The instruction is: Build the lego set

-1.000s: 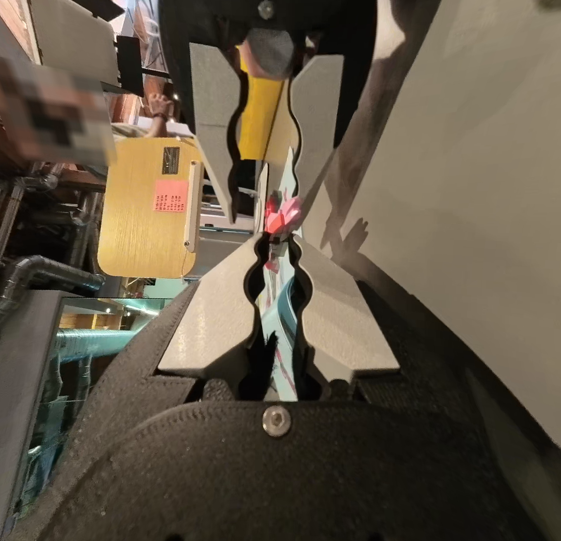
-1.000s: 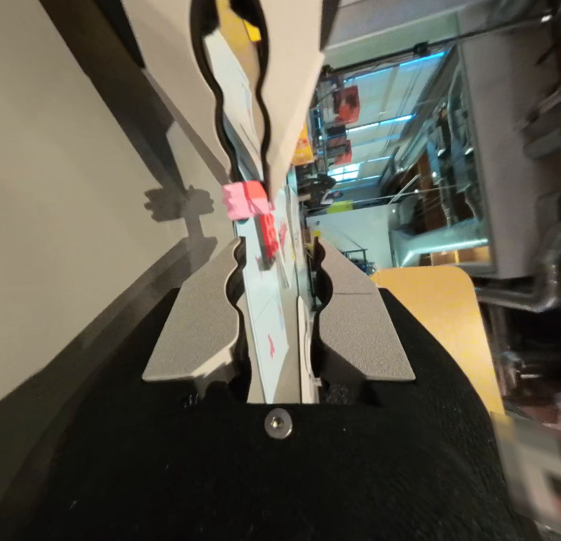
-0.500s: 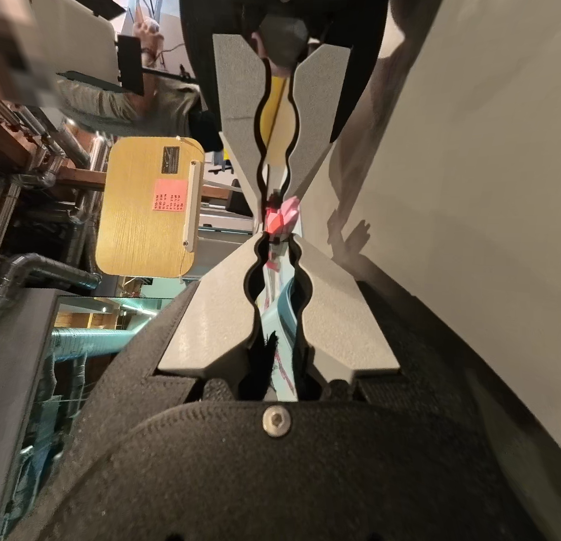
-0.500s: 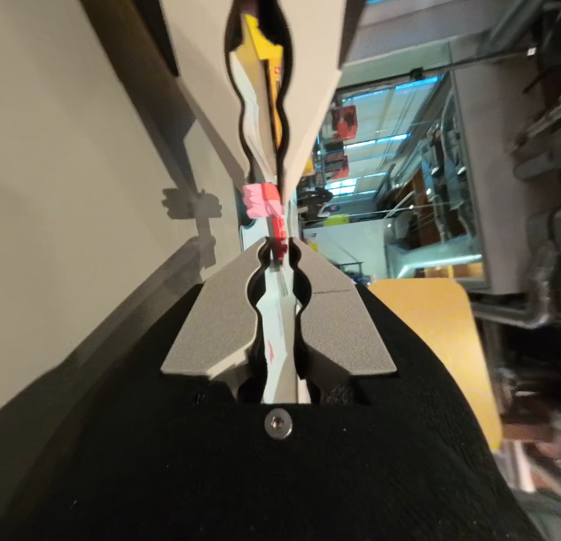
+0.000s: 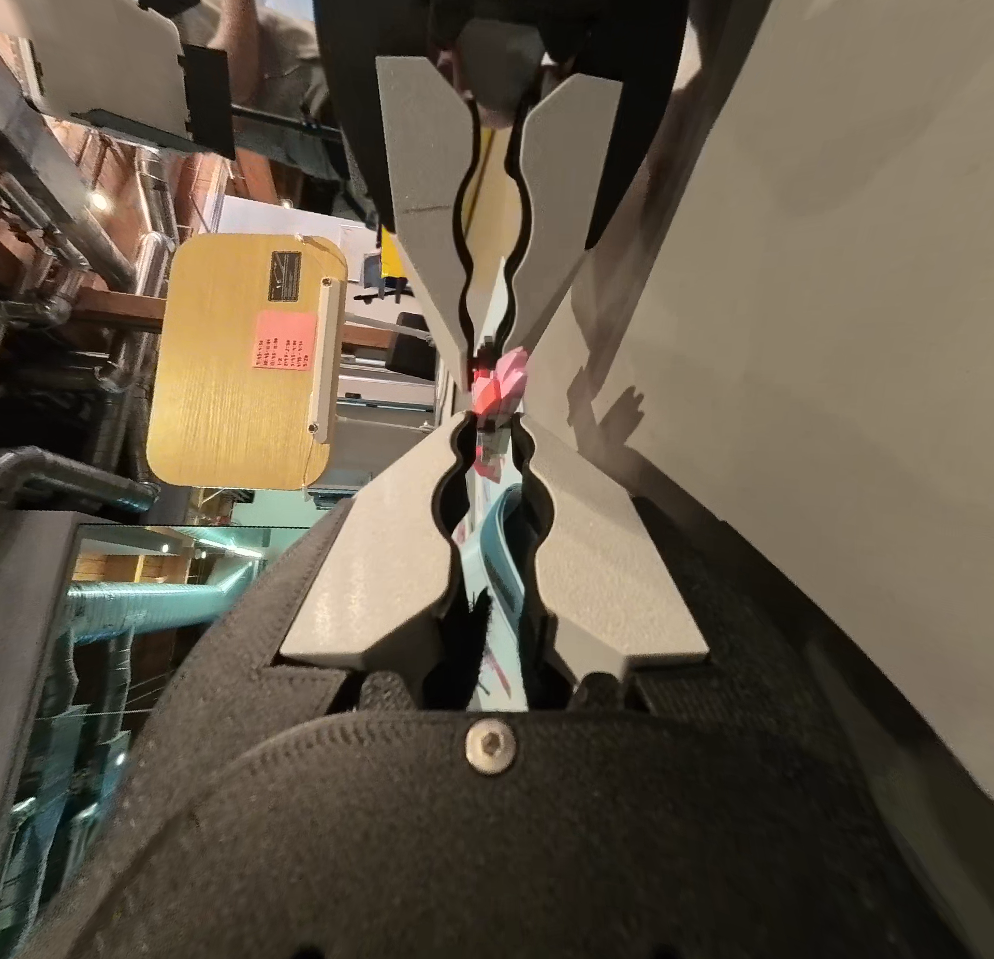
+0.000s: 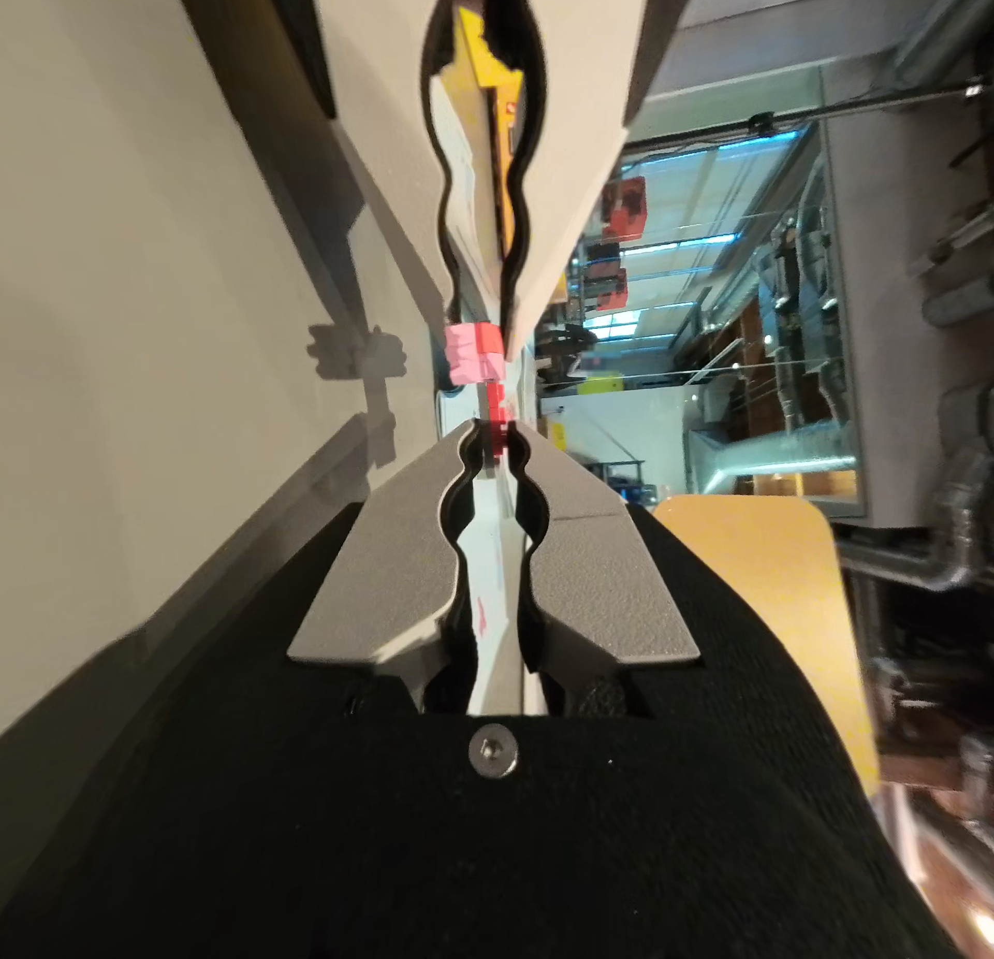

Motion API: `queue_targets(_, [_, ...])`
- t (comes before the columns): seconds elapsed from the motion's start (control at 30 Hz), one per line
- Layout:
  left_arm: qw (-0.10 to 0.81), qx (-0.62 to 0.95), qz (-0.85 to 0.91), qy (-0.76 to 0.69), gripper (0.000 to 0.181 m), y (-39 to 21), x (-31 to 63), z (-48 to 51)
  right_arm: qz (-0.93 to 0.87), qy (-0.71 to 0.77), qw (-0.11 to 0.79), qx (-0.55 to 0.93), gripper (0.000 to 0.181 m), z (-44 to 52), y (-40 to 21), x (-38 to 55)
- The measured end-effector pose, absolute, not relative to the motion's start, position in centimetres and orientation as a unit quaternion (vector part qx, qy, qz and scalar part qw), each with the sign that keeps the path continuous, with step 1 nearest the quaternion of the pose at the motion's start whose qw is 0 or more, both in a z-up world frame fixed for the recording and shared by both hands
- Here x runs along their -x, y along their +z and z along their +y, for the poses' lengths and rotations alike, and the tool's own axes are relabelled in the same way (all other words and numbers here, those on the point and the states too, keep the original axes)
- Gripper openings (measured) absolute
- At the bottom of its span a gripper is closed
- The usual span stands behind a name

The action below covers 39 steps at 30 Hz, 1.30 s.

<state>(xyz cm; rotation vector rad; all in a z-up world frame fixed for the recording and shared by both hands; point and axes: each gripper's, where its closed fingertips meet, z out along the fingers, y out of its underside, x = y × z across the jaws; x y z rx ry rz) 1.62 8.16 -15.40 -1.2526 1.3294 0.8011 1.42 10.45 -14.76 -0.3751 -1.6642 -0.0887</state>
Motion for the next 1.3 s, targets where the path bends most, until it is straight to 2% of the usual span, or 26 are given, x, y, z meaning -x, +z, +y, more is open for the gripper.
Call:
queue_targets(0.13, [0.54,0.529,0.561,0.337,0.012,-15.5,-1.6,8.2,-0.728,-0.045,0.665,0.161,0.022,10.5,-14.4,-1.3])
queue_targets(0.5, [0.54,0.52,0.569,0.338,0.012,-15.4,-2.0,8.0,-0.733,-0.093,0.671,0.069,0.016,9.1,-14.9,-1.3])
queue_targets(0.57, [0.537,0.519,0.576,0.334,0.012,-15.6,-2.1,7.9,-0.73,-0.103,0.673,0.055,0.007,8.9,-15.0,-1.2])
queue_targets(0.87, [0.535,0.509,0.579,0.345,0.012,-15.3,-2.3,7.7,-0.734,-0.049,0.672,0.085,0.008,8.6,-14.6,-1.4])
queue_targets(0.97, [0.532,0.511,0.579,0.347,0.012,-15.3,-2.0,7.8,-0.755,-0.011,0.643,0.13,0.059,9.8,-15.1,-1.9])
queue_targets(1.03, [0.524,0.508,0.589,0.347,0.012,-15.6,-1.9,7.6,-0.754,0.02,0.634,0.172,0.075,11.5,-14.6,-2.8])
queue_targets(1.1, [0.512,0.503,0.61,0.335,0.012,-16.3,-2.2,7.2,-0.751,0.058,0.622,0.216,0.08,13.2,-14.3,-3.8])
queue_targets(1.3, [0.492,0.515,0.633,0.303,0.012,-17.5,-2.2,6.7,-0.64,0.358,0.586,0.344,0.078,14.3,-9.7,-5.2])
